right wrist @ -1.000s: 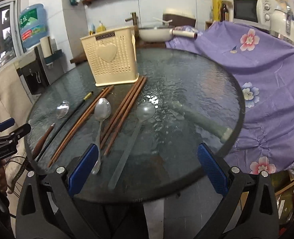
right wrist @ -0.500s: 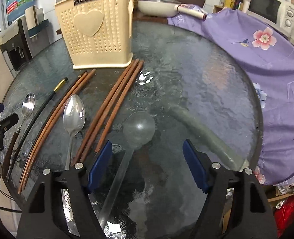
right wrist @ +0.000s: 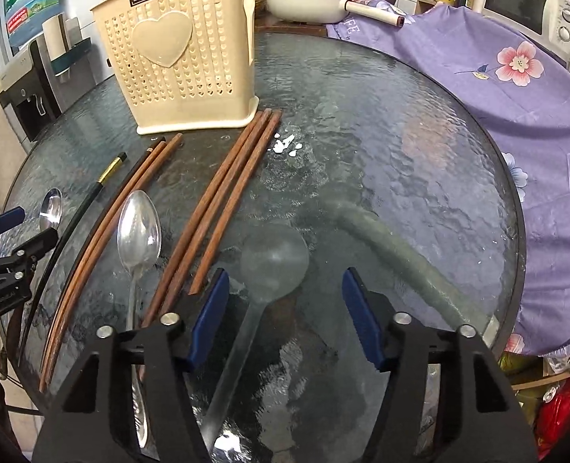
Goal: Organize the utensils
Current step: 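Move left tool to the wooden-handled spoon while right tool moves to the clear plastic spoon, then close left tool on the wooden-handled spoon while right tool grasps the clear spoon, lift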
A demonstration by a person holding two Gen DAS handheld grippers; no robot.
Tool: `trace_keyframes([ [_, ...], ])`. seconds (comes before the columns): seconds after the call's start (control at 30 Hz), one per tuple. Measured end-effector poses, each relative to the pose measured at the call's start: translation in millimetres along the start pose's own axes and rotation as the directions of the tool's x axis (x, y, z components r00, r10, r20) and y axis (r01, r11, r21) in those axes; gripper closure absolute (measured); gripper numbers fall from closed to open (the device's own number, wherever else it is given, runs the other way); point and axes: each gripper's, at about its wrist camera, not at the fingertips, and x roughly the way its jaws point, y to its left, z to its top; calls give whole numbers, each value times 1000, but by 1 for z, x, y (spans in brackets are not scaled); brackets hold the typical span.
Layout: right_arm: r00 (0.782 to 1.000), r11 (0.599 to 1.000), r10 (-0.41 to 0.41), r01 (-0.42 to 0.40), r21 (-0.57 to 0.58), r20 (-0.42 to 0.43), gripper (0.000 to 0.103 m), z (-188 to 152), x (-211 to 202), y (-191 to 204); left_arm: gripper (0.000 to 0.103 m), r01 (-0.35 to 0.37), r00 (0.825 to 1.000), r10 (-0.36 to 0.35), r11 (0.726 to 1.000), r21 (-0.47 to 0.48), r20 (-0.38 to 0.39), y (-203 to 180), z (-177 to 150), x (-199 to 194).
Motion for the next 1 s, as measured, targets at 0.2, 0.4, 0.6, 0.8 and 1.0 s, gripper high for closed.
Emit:
trace_keyframes([
  [0.2, 1000, 1000, -3, 3, 7, -5, 55, 8, 4, 3, 29, -8, 1000, 8, 1000, -7, -10, -4, 11, 9],
  [0.4, 1000, 1000, 5, -5, -4, -18, 63, 13, 7, 3, 41, -5, 1000, 4, 1000, -25, -27, -3, 16, 12],
  [0.6, 1000, 1000, 14, -14, -15, -25, 66, 16, 8, 4, 54, 24, 999, -26, 999, -48, -44, -3, 20, 13],
  [0.8, 999, 999, 30, -31, -13, -17, 66, 18, 10, 1, 57, 33, 998, -36, 998, -51, -57, -5, 23, 15],
  [1.0, 997, 997, 68, -67, -31, 35, 66, 23, 1, -1, 57, 64, 997, -66, 997, -49, -35, -4, 30, 8],
])
